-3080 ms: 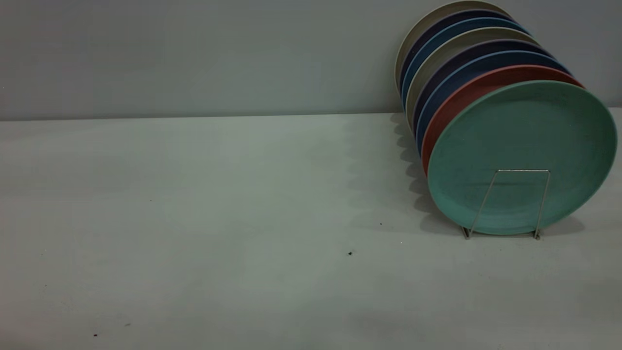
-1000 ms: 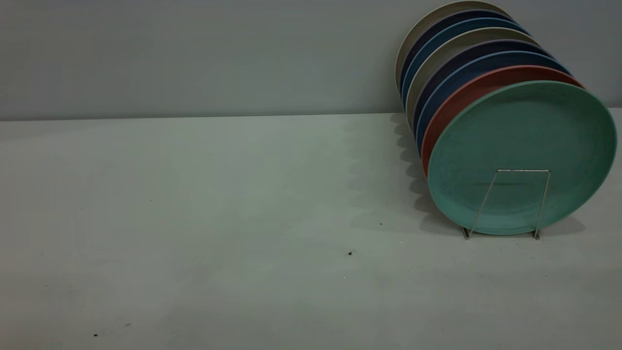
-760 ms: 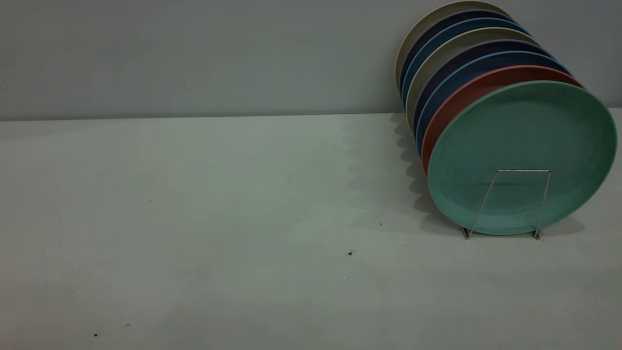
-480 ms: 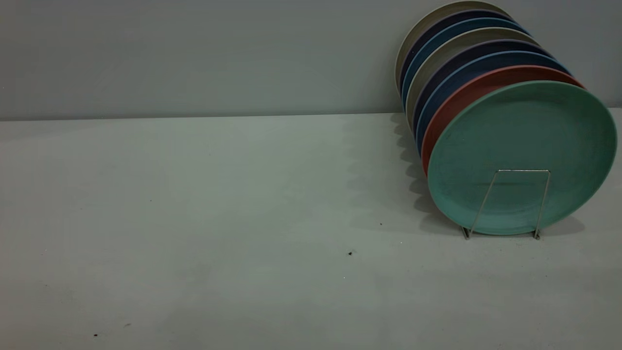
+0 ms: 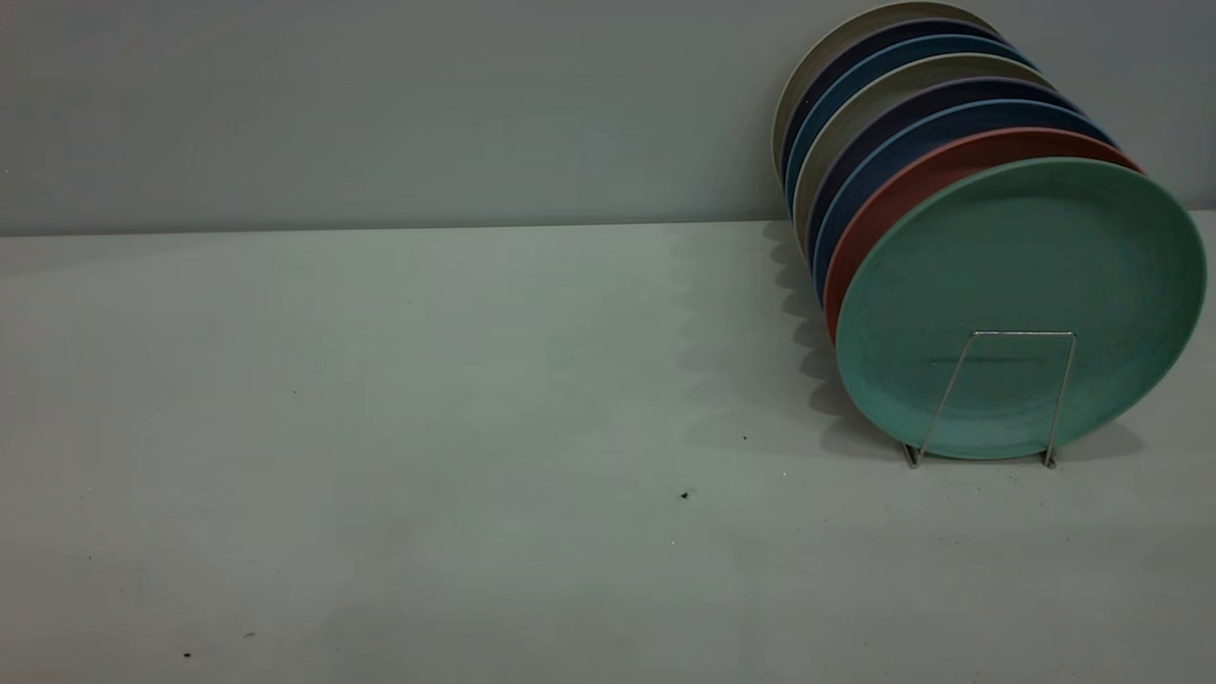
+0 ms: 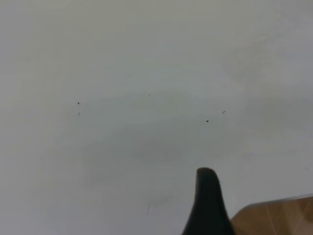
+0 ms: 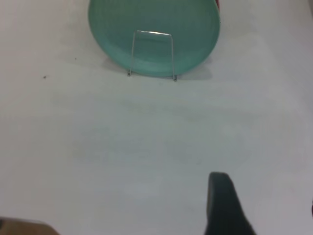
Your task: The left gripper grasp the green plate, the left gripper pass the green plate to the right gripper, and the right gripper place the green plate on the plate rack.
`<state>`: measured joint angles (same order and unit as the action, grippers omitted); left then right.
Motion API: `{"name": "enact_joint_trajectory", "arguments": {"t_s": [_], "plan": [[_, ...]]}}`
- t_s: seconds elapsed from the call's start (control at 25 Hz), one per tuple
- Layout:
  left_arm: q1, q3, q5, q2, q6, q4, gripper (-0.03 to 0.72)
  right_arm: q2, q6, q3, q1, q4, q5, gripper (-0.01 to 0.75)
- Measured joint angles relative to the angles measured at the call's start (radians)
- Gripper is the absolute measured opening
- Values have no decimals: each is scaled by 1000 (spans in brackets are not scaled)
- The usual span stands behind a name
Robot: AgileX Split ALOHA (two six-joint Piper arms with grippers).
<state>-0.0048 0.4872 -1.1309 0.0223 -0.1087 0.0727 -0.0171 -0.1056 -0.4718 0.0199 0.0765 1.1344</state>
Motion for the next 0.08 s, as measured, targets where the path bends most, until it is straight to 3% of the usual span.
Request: {"name": "enact_joint_trajectory", "arguments": {"t_s": [0.08], "plan": [[0, 0, 0, 0, 0, 0, 581, 0, 0, 0, 0, 0, 0, 440]]}}
